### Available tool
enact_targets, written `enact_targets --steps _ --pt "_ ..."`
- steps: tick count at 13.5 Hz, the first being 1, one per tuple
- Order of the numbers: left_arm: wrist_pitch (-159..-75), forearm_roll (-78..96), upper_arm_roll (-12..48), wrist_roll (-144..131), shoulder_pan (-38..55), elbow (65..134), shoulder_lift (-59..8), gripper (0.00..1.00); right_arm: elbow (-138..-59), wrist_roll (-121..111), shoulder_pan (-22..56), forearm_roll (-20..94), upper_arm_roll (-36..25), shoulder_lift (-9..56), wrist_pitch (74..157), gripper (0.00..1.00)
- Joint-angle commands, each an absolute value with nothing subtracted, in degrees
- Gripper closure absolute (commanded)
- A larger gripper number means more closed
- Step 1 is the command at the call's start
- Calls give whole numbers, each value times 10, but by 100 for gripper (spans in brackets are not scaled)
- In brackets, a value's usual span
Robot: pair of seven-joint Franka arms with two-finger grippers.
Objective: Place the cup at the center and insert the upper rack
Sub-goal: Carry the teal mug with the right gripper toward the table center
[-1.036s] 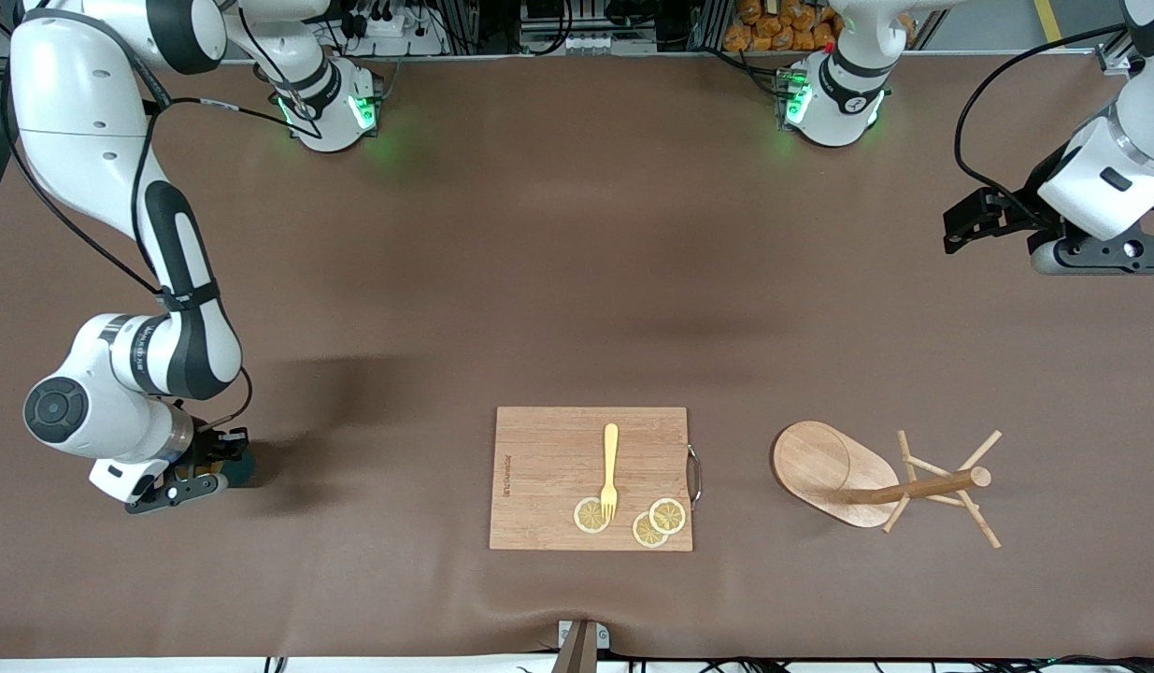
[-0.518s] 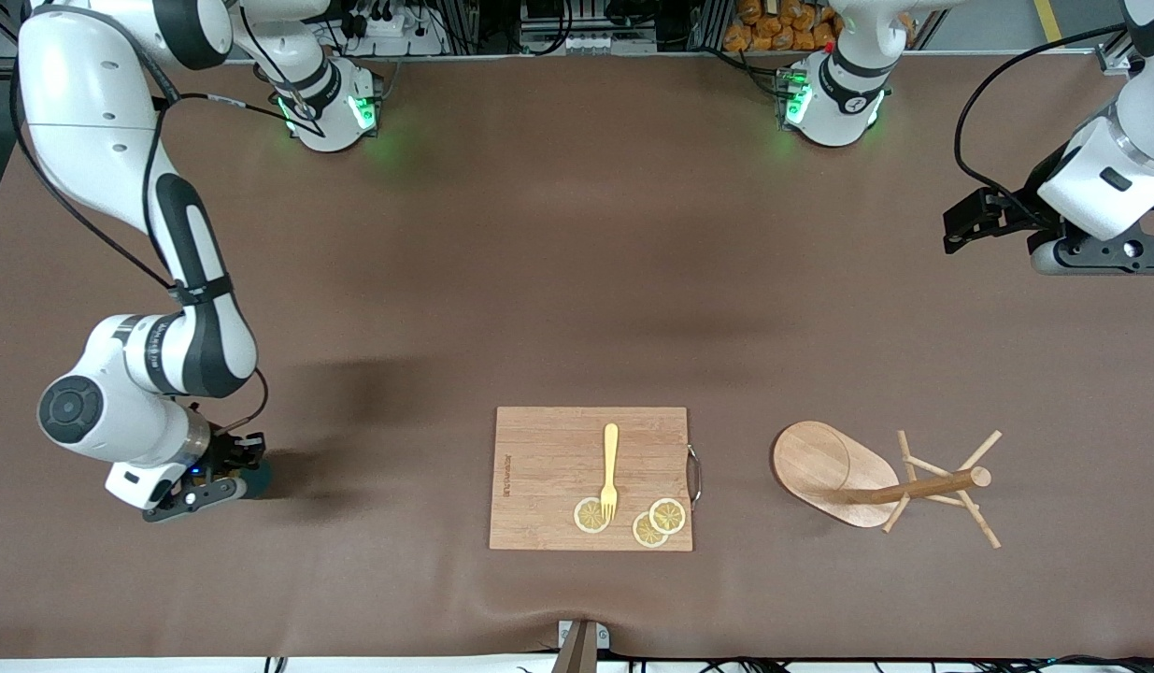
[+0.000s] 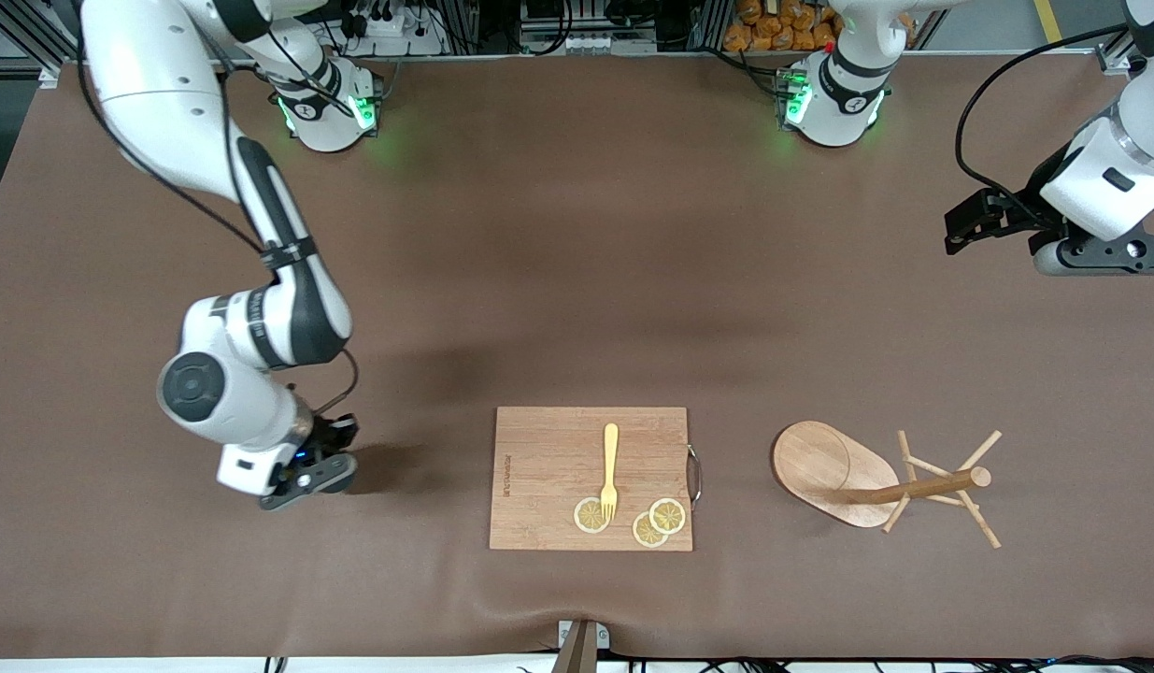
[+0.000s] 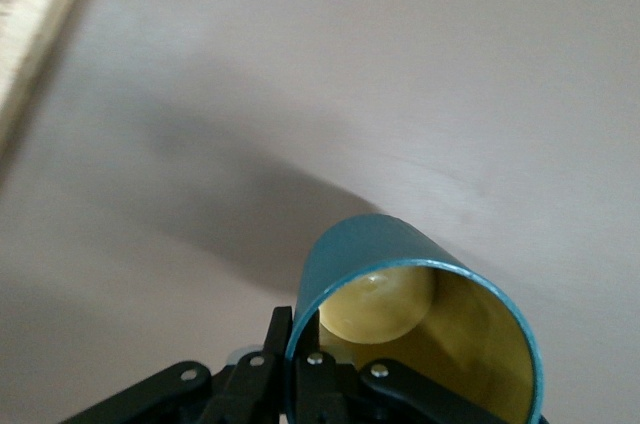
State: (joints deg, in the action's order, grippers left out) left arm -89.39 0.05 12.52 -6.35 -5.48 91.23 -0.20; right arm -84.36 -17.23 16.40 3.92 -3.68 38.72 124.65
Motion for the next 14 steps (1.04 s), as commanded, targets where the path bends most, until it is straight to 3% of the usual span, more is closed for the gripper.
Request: enact_targets --steps 1,14 --pt "-905 1 127 -74 -61 907 -4 0 -854 -111 212 49 -42 360 1218 100" --pt "-913 2 128 -86 -58 906 -7 0 -858 230 474 59 -39 359 1214 100"
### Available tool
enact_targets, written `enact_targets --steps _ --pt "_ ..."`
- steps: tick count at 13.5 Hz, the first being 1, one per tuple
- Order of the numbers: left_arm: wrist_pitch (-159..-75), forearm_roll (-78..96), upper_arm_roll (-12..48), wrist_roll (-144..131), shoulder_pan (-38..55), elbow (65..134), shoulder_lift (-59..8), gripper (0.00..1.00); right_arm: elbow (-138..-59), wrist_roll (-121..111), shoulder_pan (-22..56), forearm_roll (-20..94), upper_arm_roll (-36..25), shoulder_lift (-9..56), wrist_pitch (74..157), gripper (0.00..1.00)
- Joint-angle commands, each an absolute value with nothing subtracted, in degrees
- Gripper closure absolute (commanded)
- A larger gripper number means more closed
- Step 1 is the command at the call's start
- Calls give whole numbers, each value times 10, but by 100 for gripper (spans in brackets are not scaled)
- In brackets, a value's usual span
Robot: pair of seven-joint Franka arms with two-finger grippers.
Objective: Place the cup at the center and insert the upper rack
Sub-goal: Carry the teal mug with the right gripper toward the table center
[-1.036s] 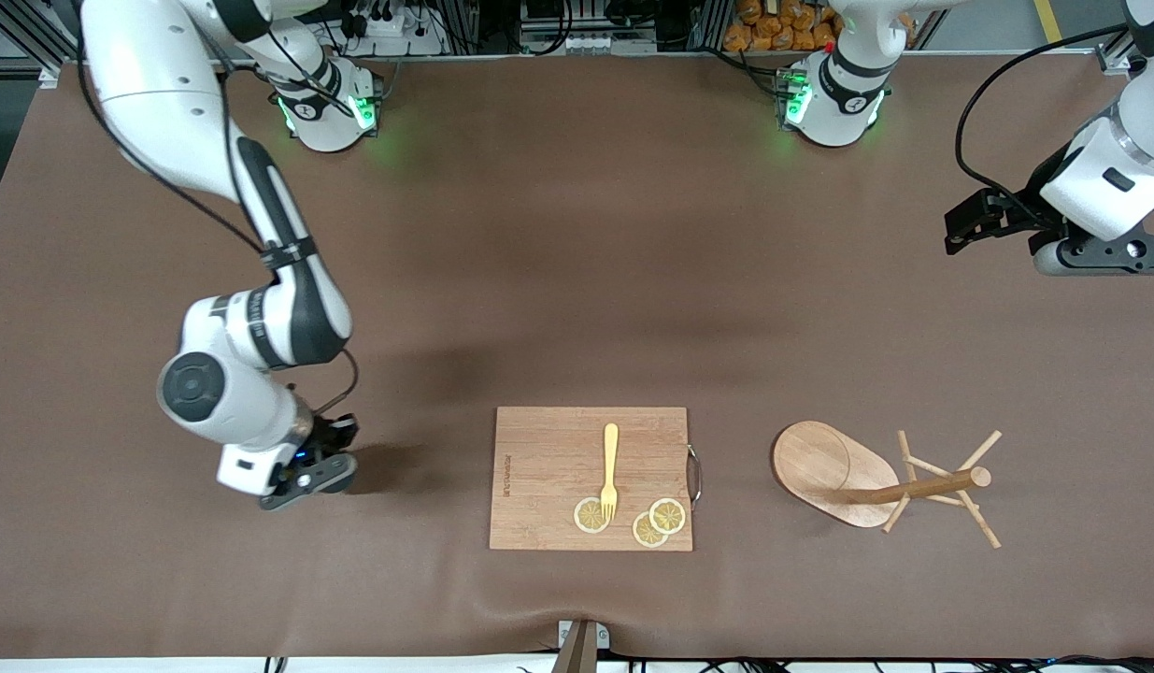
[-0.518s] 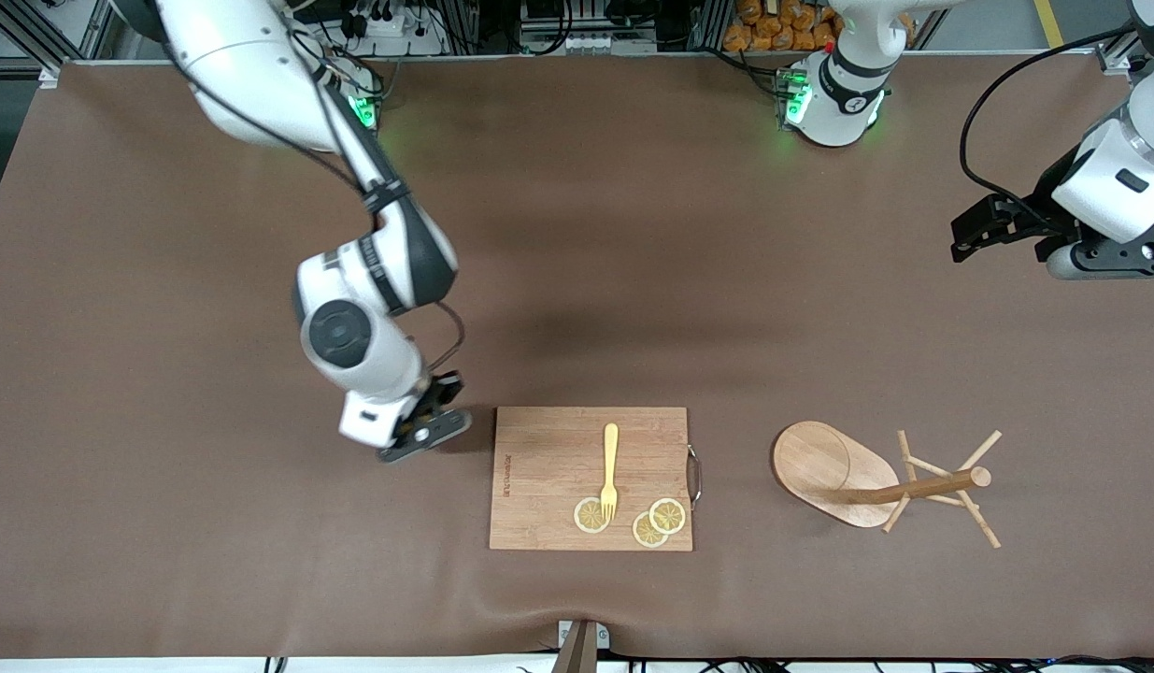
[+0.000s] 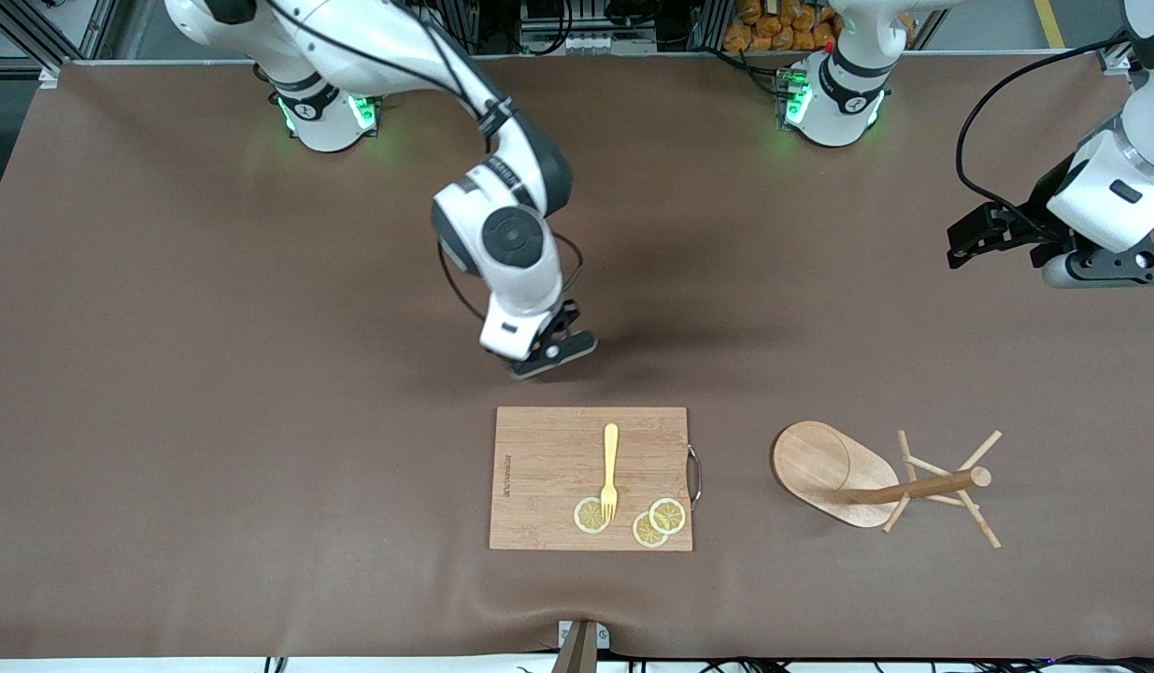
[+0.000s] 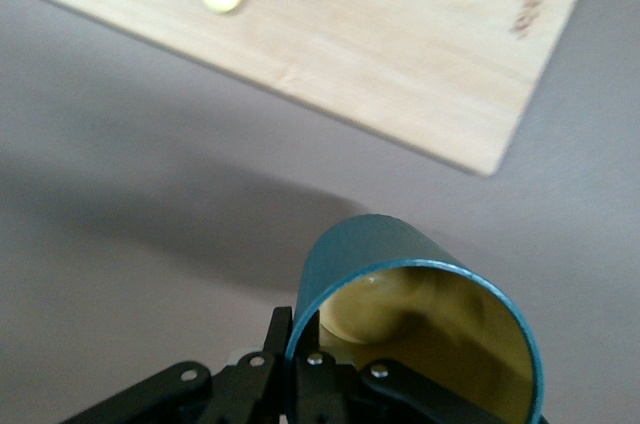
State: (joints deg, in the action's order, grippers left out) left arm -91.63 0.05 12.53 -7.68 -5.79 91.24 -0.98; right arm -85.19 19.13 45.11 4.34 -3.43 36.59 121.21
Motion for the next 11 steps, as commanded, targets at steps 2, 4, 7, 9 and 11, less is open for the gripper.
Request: enact_targets --steps 2,4,7,9,11 --pt "-915 3 127 -87 -61 906 -10 0 -858 267 504 80 -38 361 1216 100" --pt "-917 1 127 -88 -58 906 -11 0 -858 269 526 109 -39 363 1219 100" --pt "-918 -1 127 -91 -54 906 -11 0 -858 296 556 141 -39 370 1240 100" --pt "-917 0 127 -91 -59 905 -11 0 -859 326 579 140 -39 380 1263 100" --pt "-918 1 125 -91 -62 905 -11 0 -859 328 588 140 -39 381 1264 100"
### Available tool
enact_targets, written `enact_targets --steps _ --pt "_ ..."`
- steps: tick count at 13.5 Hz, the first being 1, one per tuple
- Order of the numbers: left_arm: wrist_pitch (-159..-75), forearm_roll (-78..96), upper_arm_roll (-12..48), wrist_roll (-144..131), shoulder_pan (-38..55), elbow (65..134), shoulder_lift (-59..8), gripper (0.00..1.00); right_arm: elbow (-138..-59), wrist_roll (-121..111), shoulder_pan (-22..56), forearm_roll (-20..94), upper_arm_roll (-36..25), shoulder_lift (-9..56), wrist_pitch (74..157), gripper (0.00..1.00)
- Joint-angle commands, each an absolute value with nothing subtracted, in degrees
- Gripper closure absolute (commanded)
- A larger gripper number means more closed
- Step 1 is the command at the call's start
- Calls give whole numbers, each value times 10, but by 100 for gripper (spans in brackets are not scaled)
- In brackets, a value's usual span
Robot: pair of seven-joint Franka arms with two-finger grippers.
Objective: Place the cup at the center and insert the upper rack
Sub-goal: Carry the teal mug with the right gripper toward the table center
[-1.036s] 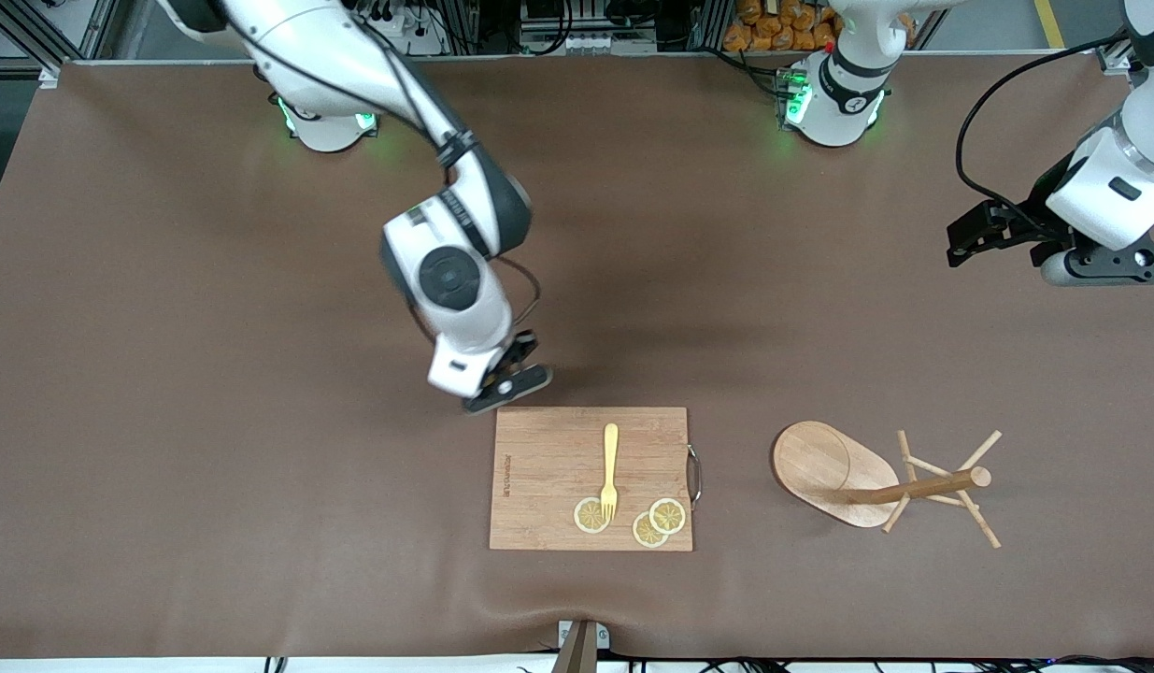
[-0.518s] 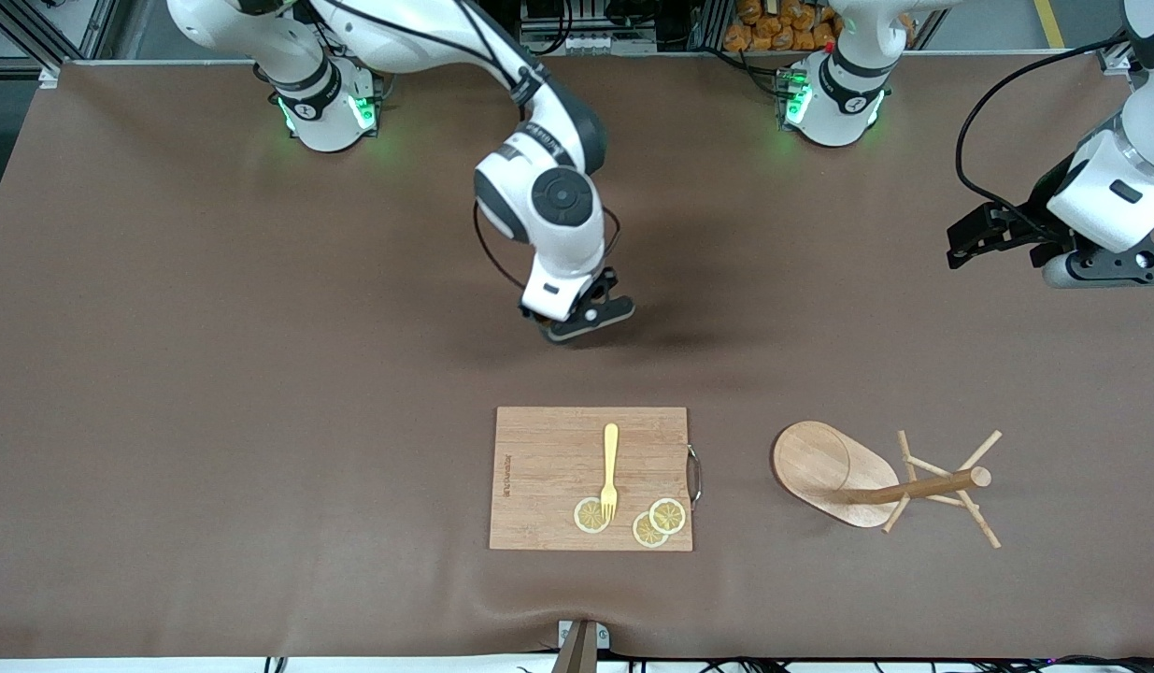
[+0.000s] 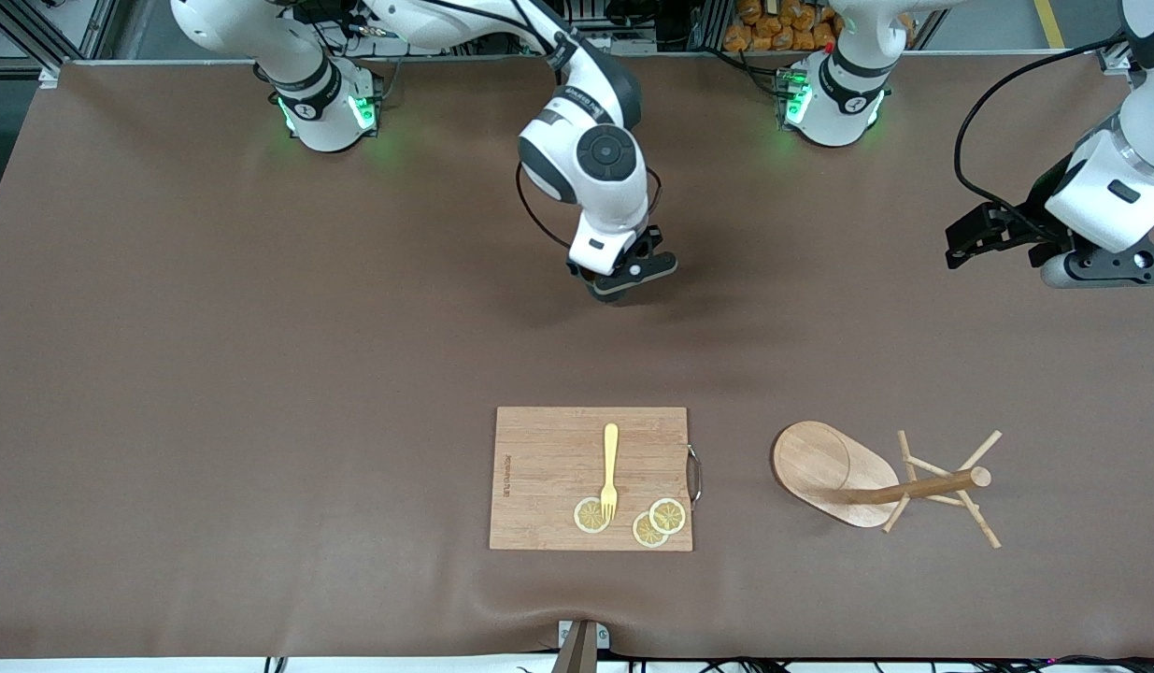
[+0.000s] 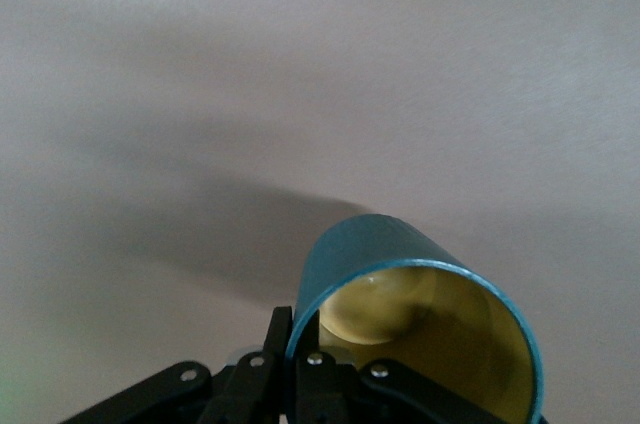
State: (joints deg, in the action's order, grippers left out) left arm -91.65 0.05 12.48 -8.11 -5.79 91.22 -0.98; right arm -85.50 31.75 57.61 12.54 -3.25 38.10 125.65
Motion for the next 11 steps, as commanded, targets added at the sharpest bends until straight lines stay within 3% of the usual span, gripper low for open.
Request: enact_targets --steps 1,11 --pt "-918 0 124 -91 -59 906 -11 0 -859 331 591 141 -39 381 1264 100" --pt "-937 4 123 -122 -57 906 -11 0 -859 384 622 128 -39 394 1261 100"
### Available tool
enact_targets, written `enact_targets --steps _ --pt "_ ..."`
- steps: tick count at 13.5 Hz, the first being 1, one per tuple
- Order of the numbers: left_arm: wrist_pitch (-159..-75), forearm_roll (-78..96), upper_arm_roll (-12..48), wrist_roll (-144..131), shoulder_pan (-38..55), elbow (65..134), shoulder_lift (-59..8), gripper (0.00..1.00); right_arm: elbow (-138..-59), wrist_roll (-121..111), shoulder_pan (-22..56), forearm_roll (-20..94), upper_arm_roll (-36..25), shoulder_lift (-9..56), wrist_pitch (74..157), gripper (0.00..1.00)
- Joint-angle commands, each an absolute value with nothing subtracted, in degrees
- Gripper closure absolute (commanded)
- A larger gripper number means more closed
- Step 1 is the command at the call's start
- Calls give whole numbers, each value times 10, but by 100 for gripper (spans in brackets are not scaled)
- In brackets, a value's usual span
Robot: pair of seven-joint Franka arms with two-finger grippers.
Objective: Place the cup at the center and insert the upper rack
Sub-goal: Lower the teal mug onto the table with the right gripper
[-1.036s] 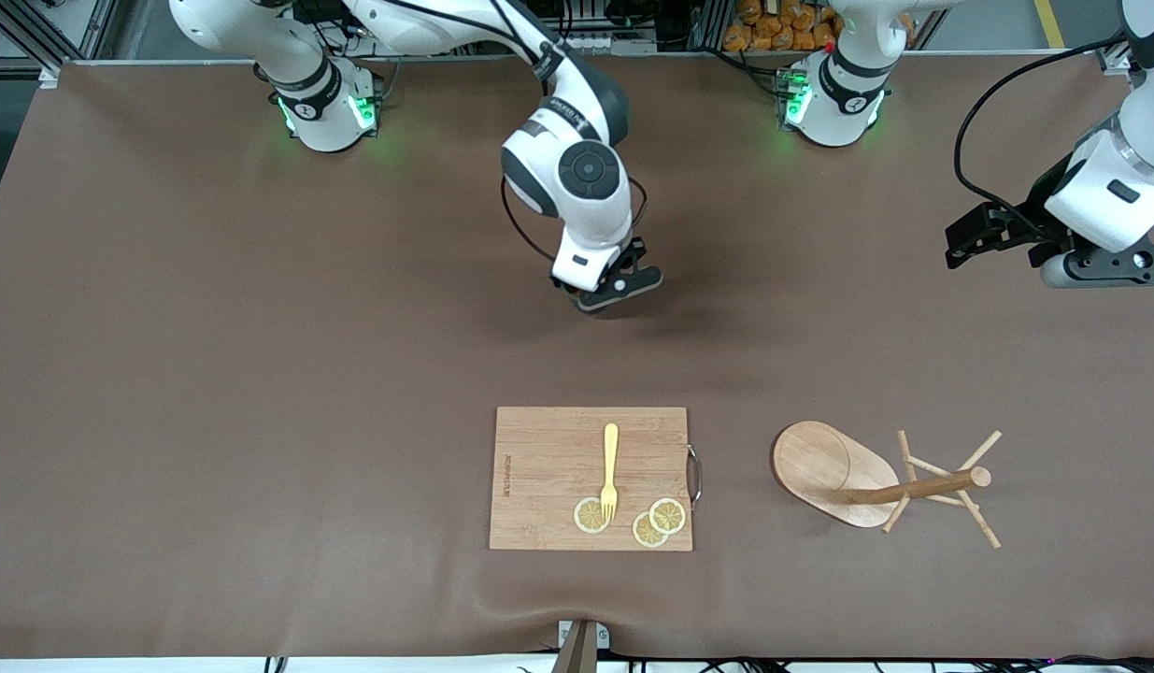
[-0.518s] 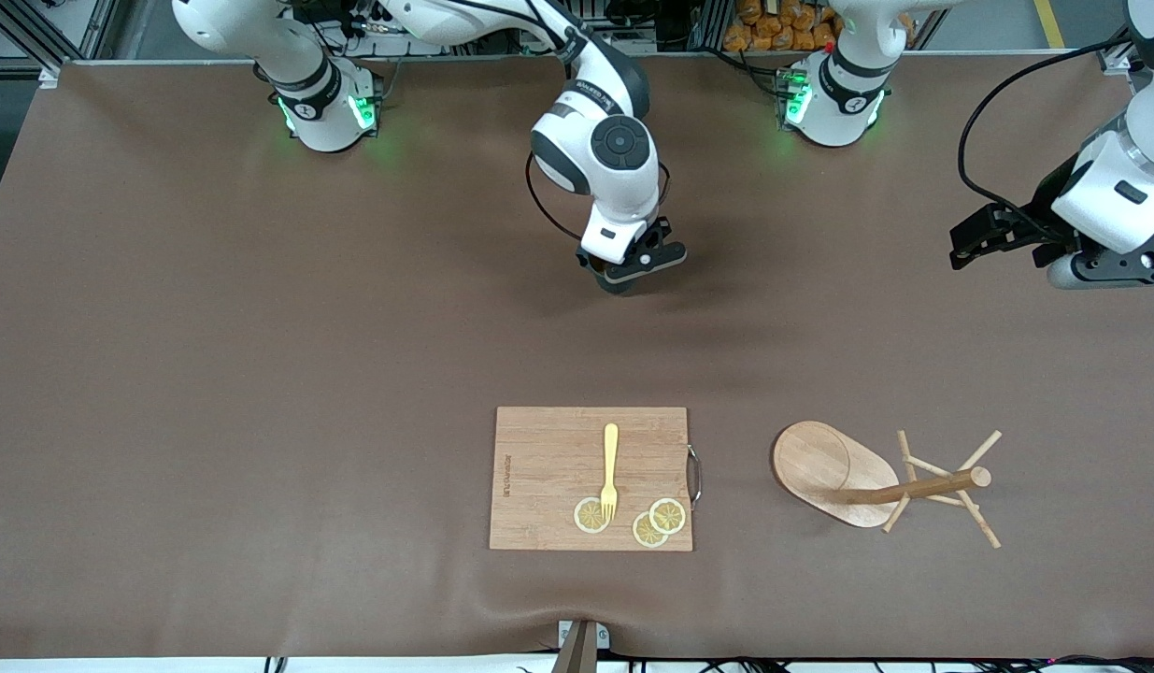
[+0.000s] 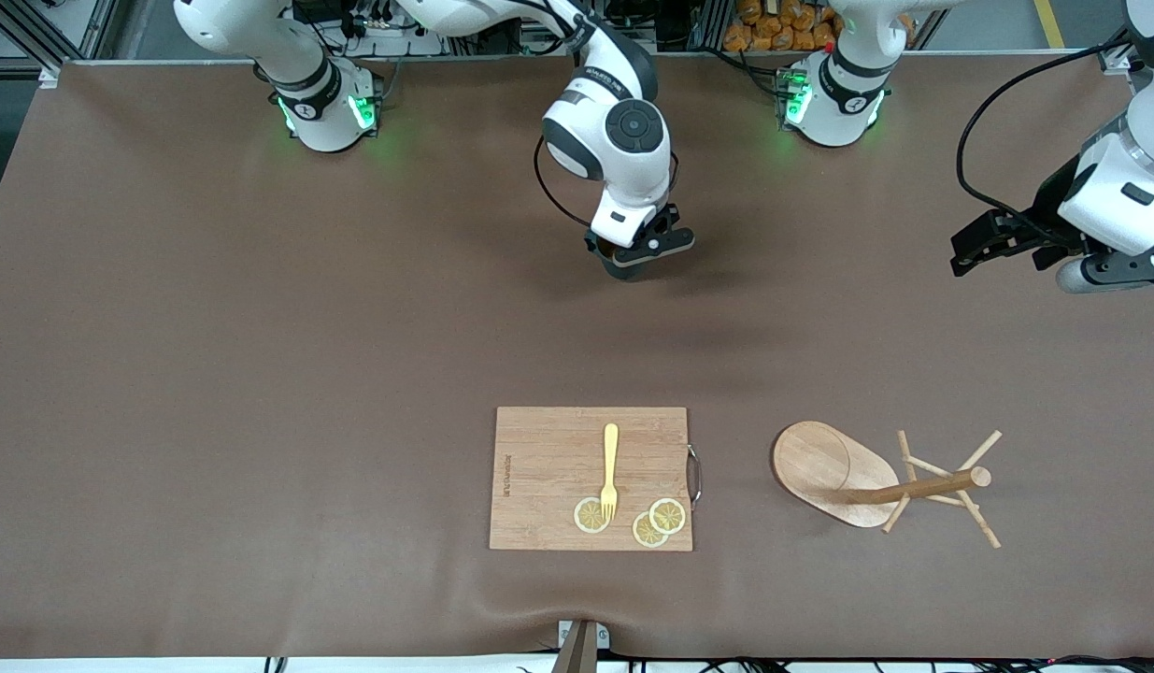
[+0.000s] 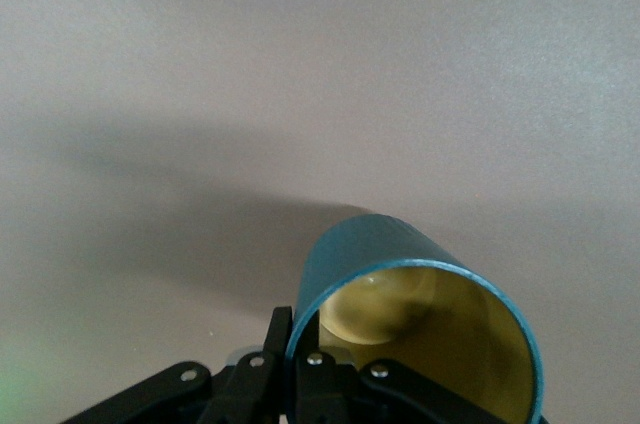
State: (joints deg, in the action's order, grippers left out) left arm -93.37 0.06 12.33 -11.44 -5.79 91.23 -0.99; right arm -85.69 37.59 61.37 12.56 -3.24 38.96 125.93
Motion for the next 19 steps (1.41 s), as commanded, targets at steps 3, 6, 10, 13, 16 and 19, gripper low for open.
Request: enact_targets --steps 3,6,10,13,16,19 --pt "-937 0 123 -121 -57 907 -11 0 -860 383 622 125 -39 395 1261 100" --pt "-937 0 123 -122 -57 907 -11 0 -862 383 622 124 -39 396 1262 100" --pt "-937 -1 123 -123 -55 907 -10 0 -862 384 621 124 -39 406 1264 82" --pt "-937 -4 122 -121 -55 907 -11 0 -862 384 621 121 -39 406 1264 77" --pt "-936 -19 124 -123 -53 911 -6 0 -860 383 616 123 -39 405 1261 43" --pt "-933 -21 124 -115 -53 915 -6 0 -857 382 610 123 -39 395 1258 0"
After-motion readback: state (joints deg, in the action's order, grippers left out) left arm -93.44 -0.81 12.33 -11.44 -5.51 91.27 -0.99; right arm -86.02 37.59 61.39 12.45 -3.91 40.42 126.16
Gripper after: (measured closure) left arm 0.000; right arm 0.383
